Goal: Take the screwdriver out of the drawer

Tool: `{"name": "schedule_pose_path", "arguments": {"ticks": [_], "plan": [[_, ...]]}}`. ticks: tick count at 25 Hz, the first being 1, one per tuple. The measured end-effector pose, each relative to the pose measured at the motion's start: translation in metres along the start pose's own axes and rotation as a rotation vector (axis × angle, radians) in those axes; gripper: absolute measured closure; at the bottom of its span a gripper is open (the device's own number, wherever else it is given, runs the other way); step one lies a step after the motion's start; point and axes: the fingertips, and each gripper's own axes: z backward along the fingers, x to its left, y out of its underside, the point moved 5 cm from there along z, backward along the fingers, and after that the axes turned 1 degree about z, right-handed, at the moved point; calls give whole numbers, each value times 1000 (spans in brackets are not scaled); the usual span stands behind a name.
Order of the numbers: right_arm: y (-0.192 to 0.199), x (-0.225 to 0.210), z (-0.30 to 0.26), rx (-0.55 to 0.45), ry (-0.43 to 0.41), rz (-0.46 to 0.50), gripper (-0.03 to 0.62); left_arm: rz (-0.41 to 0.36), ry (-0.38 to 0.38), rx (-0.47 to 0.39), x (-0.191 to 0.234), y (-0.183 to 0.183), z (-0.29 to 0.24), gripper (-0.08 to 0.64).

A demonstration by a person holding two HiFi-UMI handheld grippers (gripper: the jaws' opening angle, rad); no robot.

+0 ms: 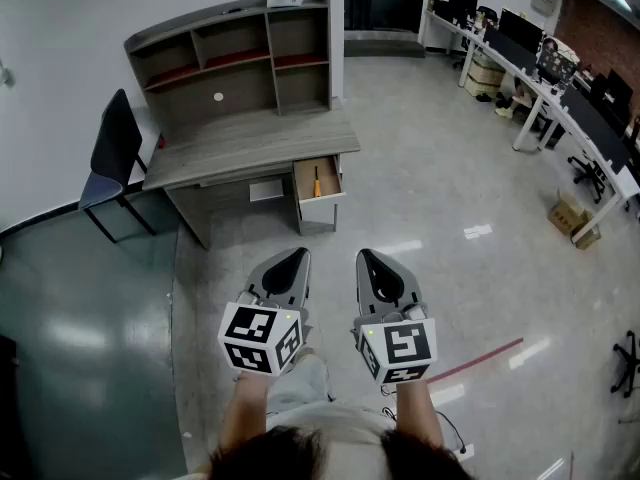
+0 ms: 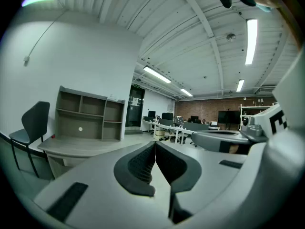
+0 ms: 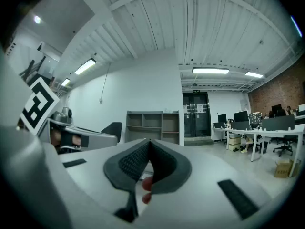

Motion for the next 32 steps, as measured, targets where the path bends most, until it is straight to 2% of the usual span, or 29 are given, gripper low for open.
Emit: {"name": "schedule_pose_path", "arguments": {"ticks": [6, 13, 18, 25, 32], "plan": [[3, -3, -53, 10, -2, 0, 566, 6, -2, 8, 43, -6, -34, 543], [4, -2, -115, 31, -4, -27, 566, 17, 28, 20, 91, -14, -72, 543], [1, 4, -158, 34, -14, -43, 566, -4, 58, 27, 122, -20, -92, 543], [3, 9, -206, 54, -2, -53, 566, 29, 78, 13, 163, -28, -116, 543], [21, -6, -245, 107, 21, -69, 565, 54, 74, 44, 194, -17, -147, 543]]}}
